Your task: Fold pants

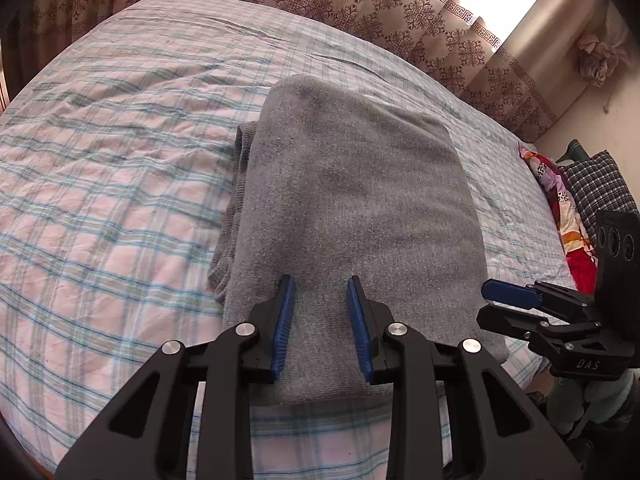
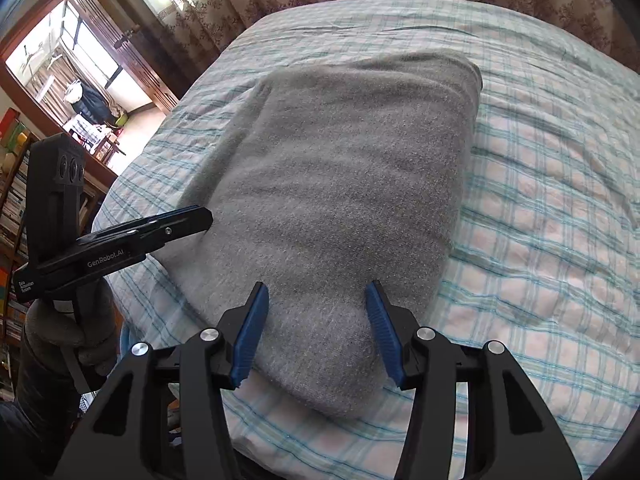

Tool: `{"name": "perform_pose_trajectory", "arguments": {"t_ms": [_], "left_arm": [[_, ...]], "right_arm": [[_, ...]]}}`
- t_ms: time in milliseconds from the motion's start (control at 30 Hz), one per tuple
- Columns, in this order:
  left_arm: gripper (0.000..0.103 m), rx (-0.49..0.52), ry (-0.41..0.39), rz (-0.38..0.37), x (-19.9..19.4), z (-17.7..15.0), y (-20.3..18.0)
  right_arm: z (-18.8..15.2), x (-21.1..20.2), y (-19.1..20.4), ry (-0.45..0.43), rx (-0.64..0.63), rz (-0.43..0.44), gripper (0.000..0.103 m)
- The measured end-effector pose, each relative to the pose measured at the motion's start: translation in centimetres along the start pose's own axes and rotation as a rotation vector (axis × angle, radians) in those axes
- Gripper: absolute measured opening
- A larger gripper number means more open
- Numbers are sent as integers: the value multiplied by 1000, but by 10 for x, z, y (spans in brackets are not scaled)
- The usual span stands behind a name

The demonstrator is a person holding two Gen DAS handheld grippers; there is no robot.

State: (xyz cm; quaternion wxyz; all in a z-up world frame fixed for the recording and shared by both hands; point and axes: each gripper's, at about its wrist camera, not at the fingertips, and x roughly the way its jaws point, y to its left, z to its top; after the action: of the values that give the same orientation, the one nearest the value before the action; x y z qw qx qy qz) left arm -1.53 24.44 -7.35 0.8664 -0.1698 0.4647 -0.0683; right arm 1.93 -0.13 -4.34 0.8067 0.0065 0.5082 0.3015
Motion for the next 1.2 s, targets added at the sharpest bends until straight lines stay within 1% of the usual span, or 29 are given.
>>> {"name": "perform_pose_trajectory", "arguments": {"t_ms": [100, 167, 233, 300, 433, 600, 767, 967, 1200], "left_arm": [[29, 14, -2, 14, 0, -1, -3], [29, 15, -2, 14, 0, 0, -3], [29, 10, -1, 11, 0, 0, -4], [29, 11, -1, 11, -1, 0, -4], [29, 14, -2, 6, 0, 0, -3], [29, 22, -3, 9, 0, 0, -3], [29, 20, -5, -6, 1, 0, -1], [29, 18, -10, -23, 1, -1, 2], [29, 15, -13, -27, 1, -1, 2]], "right_arm": [[16, -17, -6, -89, 16, -19, 51], [30, -21, -11, -130, 10, -42, 51], [44, -20, -15, -164, -15, -104, 51], [57, -16, -24, -181, -15, -145, 51], [82, 2, -44, -182, 26, -171, 51], [111, 27, -53, -178, 30, -187, 51], [135, 59, -61, -139, 26, -210, 52], [145, 86, -68, -86, 42, -208, 52], [142, 103, -68, -70, 16, -221, 53]]}}
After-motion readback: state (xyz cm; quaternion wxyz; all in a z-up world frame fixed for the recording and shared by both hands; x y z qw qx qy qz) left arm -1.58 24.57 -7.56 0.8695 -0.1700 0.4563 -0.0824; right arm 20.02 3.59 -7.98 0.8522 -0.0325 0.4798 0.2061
